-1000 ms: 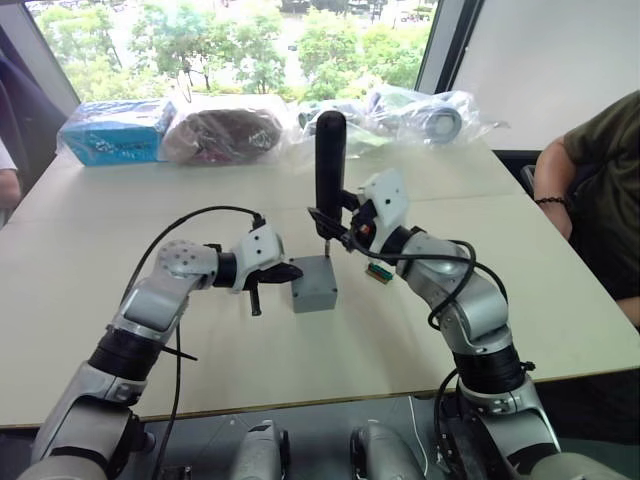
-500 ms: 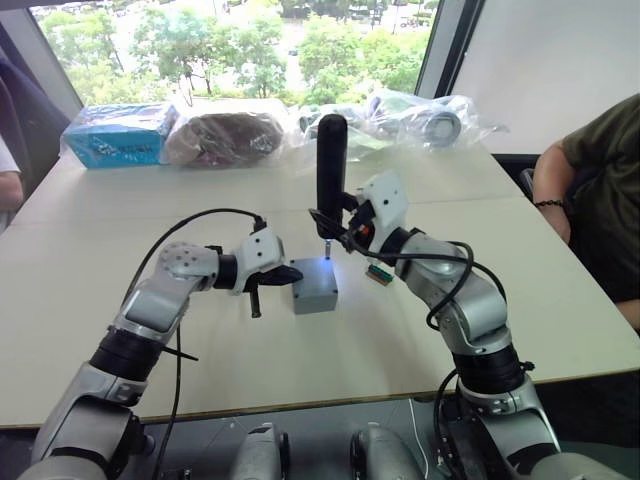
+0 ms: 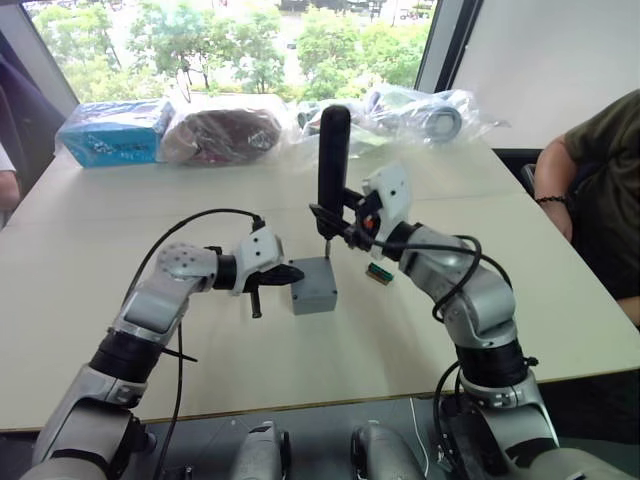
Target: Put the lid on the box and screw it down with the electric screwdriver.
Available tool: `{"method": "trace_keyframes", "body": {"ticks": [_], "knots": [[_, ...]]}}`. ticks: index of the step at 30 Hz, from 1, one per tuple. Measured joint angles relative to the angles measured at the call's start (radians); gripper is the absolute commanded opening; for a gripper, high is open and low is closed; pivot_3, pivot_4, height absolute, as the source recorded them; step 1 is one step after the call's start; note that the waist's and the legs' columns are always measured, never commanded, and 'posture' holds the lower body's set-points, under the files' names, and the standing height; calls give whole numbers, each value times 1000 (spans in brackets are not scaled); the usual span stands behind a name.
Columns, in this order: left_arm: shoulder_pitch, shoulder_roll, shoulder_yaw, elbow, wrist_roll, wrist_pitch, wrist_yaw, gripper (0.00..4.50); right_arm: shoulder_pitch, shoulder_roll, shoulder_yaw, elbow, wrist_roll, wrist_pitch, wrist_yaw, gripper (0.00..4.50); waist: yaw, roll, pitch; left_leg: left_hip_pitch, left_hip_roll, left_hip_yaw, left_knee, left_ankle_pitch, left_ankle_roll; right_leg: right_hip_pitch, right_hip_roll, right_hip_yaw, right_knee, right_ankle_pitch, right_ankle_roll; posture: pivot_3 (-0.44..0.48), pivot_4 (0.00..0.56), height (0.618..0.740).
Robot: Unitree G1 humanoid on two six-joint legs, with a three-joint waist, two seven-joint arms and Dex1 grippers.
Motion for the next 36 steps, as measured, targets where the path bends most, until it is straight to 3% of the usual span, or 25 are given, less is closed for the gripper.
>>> {"method": "trace_keyframes", "body": {"ticks": [4, 9, 12, 18, 23, 34, 36], "knots": [[-7, 1, 2, -23, -14, 12, -12, 0, -160, -28, -145, 1, 112, 128, -43, 1845, 1, -1, 8, -7, -1, 0, 0, 0, 0, -7, 0, 0, 0, 2, 4, 0, 150, 740], [-45, 9, 25, -87, -62, 41, -35, 0, -290, -141, -272, 52, 191, 411, -124, 1845, 0, 0, 8, -15, -2, 1, 0, 0, 0, -14, 0, -1, 0, 4, 6, 0, 150, 740], [-96, 31, 81, -141, -139, 70, -58, 0, -349, -403, -154, 152, 168, 728, -121, 1845, 3, 2, 19, -17, -2, 2, 1, 0, 0, -16, 0, -1, 0, 4, 6, 0, 150, 740], [-133, 40, 135, -203, -239, 130, -66, 0, -356, -616, 66, 353, 186, 842, -93, 1845, -8, 3, 22, -16, -3, 3, 0, 0, 1, -17, 2, 2, -1, 4, 6, 0, 150, 740], [-140, 24, 157, -210, -291, 156, -41, 0, -355, -638, 196, 458, 184, 842, -53, 1845, -9, 4, 24, -16, -2, 3, 0, 0, 1, -18, 4, 3, 0, 4, 6, 0, 150, 740], [-135, 47, 172, -258, -338, 217, -19, 0, -359, -543, 272, 662, 66, 767, 6, 1845, 0, 3, 24, -17, -3, 4, 2, 0, 1, -17, 3, 3, 0, 4, 7, 0, 150, 740], [-135, 48, 172, -264, -341, 222, -10, 0, -363, -537, 272, 682, 51, 755, 20, 2829, -1, 3, 24, -17, -2, 4, 3, 0, 1, -16, 3, 2, 0, 4, 7, 0, 150, 740]]}}
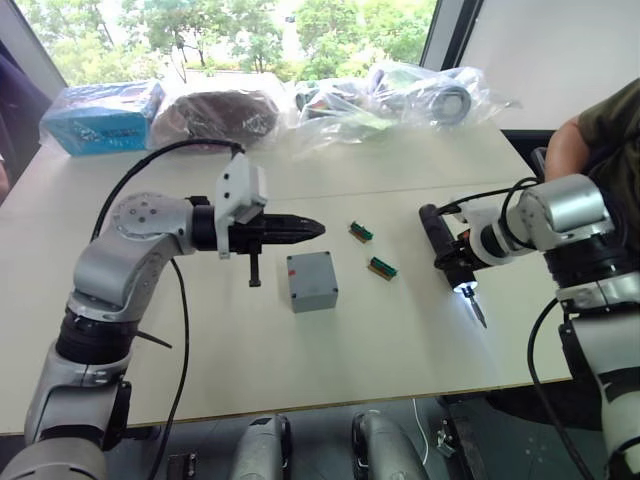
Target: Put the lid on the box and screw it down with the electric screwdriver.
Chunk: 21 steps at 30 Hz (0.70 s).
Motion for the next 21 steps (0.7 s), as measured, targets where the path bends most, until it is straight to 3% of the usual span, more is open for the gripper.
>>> {"method": "trace_keyframes", "body": {"ticks": [5, 11, 14, 17, 21], "knots": [[10, 16, 0, -14, -14, 17, 11, 0, -7, 14, 0, 13, -37, -22, 29, 4354, 0, 0, 0, 0, 0, 0, 3, 0, 0, 1, 0, 0, 0, 0, 1, 0, 150, 740], [73, 75, 31, 3, 17, 15, 51, 0, -76, -60, 7, -102, -85, -90, 75, 4447, -2, 1, 1, 0, 0, 0, 2, 0, 0, 0, 0, 0, 0, 0, 1, 0, 150, 740], [194, 126, 40, 33, 55, -15, 45, 0, -76, -72, -59, -302, -84, -166, 101, 4447, -9, 1, 0, 2, 1, 0, -1, -1, 1, 0, 1, 2, 0, 0, 1, 0, 150, 740], [238, 125, 23, 78, 95, -49, 41, 0, -33, -23, -94, -425, -65, -197, 113, 3828, -1, -1, 1, 1, 1, 1, -1, 0, 0, 0, 2, -1, 1, 1, 0, 0, 150, 740], [243, 121, 7, 120, 131, -96, 42, 0, 90, 75, -102, -562, -44, -235, 103, 2385, 10, -1, 0, 0, 0, 1, 2, 0, 0, 1, -1, -2, 1, 1, 0, 0, 150, 740]]}}
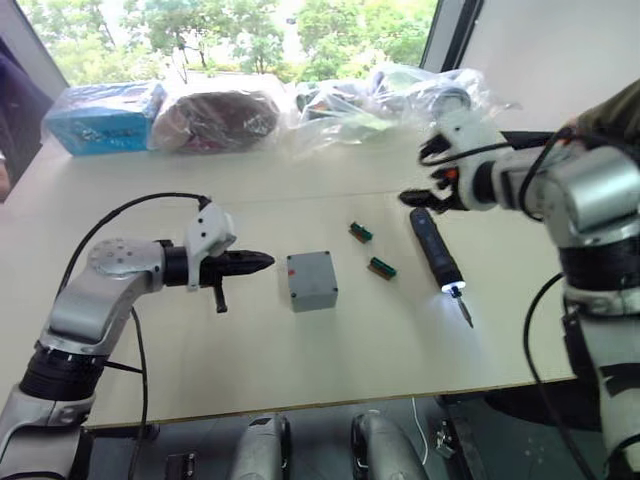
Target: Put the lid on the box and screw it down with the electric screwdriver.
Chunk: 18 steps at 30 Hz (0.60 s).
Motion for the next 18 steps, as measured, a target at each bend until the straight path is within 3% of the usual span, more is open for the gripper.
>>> {"method": "trace_keyframes", "body": {"ticks": [2, 6, 11, 18], "knots": [[12, -17, -18, 23, 18, -21, 2, 0, 78, 19, 19, -59, -19, -53, -16, 1455, 6, 0, 0, -1, 0, 1, 4, 0, 1, 1, 0, 0, 0, 0, 0, 0, 150, 740], [29, -34, -57, 52, 52, -51, -4, 0, 197, 72, 74, -109, -58, -144, -42, 88, 8, 0, 0, -1, 0, 1, 5, -1, 1, 1, 0, 1, 0, 0, 1, 0, 150, 740], [25, -78, -97, 115, 107, -117, 2, 0, 295, 113, 147, -141, -88, -204, -48, 88, 8, 0, 0, 0, 0, 1, 7, -1, 1, 2, 1, 1, 1, 0, 1, 0, 150, 740], [10, -126, -133, 204, 174, -215, 10, 0, 322, 120, 166, -183, -105, -221, -27, 88, 12, 0, 0, 0, 0, 0, 7, -1, 1, 2, 1, 0, 2, 0, 1, 0, 150, 740]]}}
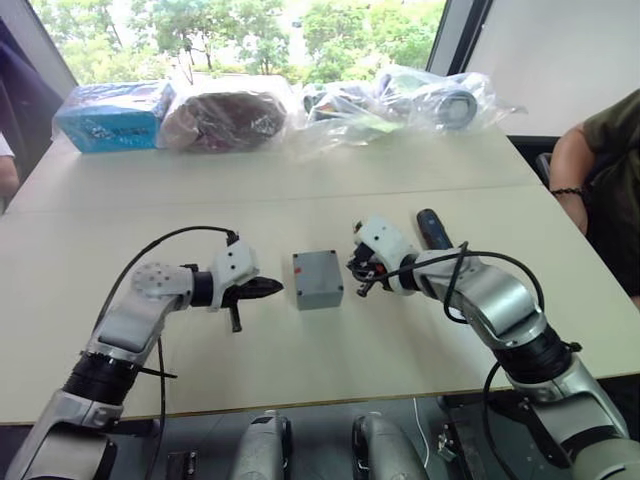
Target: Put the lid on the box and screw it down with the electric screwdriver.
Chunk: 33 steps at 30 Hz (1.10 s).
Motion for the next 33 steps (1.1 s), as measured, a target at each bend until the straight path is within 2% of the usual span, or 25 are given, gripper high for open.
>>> {"method": "trace_keyframes", "body": {"ticks": [17, 20, 26, 30, 33], "knots": [[-137, -131, -12, 176, 89, -58, 63, 0, 27, 46, -27, -125, 119, 196, 71, 88, 0, 0, 0, 0, 0, -1, 2, 0, 0, 0, 0, 0, 2, 0, 0, 0, 150, 740], [-140, -118, -26, 194, 107, -75, 52, 0, 9, -3, -26, -145, 120, 204, 82, 88, 0, -1, 0, 0, 0, -1, 2, 0, 0, 0, 0, 0, 2, 0, 0, 0, 150, 740], [-78, 2, -29, 117, 98, -52, -59, 0, -35, -140, -63, -111, 105, 165, 125, 88, -6, 0, 0, 1, 0, -1, 2, 0, 0, 0, 0, 0, 2, 0, 0, 0, 150, 740], [-21, 35, -30, 12, 57, 1, -122, 0, -76, -117, -80, 9, 75, 80, 127, 88, -8, -1, 0, 1, 0, -1, 2, 0, 0, 0, 0, 0, 3, 0, 0, 0, 150, 740], [-14, 27, -29, -37, 34, 42, -123, 0, -87, -41, -76, 117, 48, -10, 124, 88, -5, -1, -1, 1, 0, -1, 2, 0, 0, 0, 0, 0, 4, 0, 0, 0, 150, 740]]}}
